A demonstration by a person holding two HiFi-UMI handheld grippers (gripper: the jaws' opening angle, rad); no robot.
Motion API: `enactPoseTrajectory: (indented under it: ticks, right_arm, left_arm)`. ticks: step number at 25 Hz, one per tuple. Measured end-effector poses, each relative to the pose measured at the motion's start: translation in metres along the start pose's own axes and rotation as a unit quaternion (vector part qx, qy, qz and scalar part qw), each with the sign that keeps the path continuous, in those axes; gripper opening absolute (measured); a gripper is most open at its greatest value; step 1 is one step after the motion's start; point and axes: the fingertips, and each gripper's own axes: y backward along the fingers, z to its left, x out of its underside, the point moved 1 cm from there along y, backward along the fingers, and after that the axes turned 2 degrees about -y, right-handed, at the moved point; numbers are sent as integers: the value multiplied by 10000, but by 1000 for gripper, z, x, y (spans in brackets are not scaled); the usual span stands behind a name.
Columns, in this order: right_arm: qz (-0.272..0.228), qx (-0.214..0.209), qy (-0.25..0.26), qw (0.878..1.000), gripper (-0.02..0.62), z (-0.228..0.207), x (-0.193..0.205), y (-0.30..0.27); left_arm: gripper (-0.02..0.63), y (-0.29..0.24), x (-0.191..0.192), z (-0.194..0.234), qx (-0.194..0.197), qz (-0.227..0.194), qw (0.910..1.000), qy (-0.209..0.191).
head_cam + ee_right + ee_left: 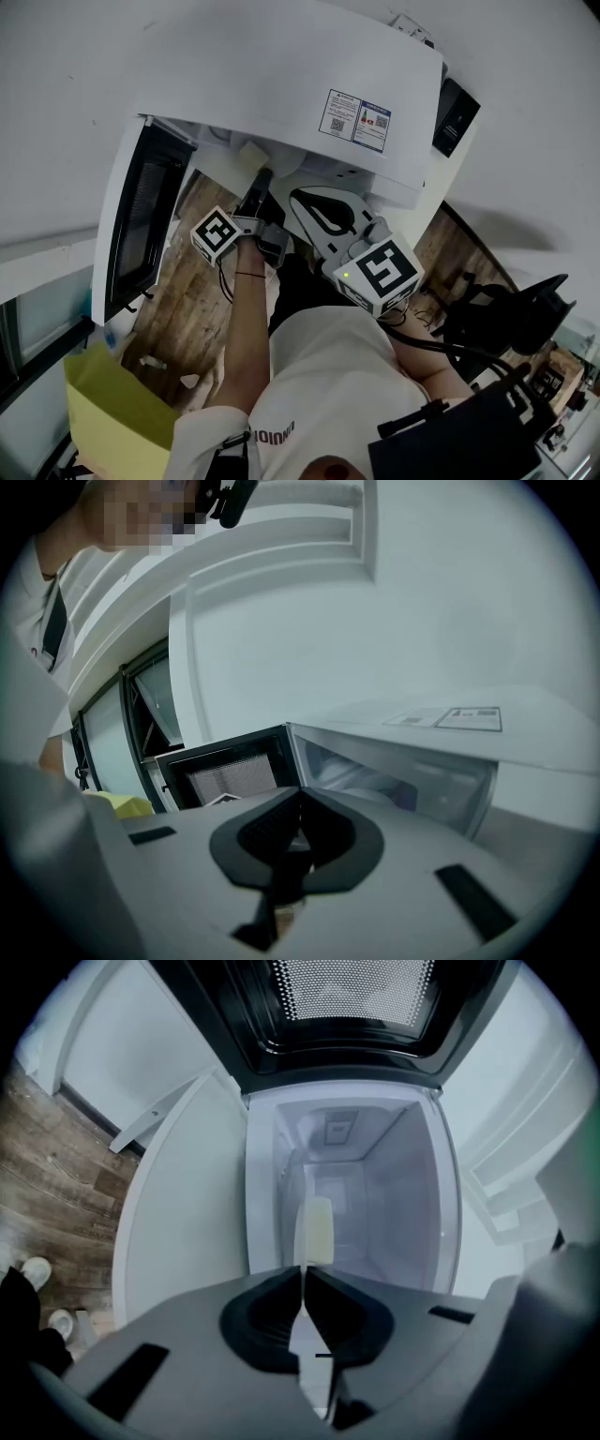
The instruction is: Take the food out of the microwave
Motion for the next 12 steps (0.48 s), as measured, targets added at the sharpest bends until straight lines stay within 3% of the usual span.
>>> enactPoseTrajectory:
  ticks: [9,12]
  right_arm:
    - [-45,-149,12,9999,21,8,-1,0]
    - [-64,-226,35,9997,21,13,-2,0]
  left_arm:
    - [23,11,0,-16,337,-162,9992,126]
    - [23,19,-2,-13,242,-222,9994,114]
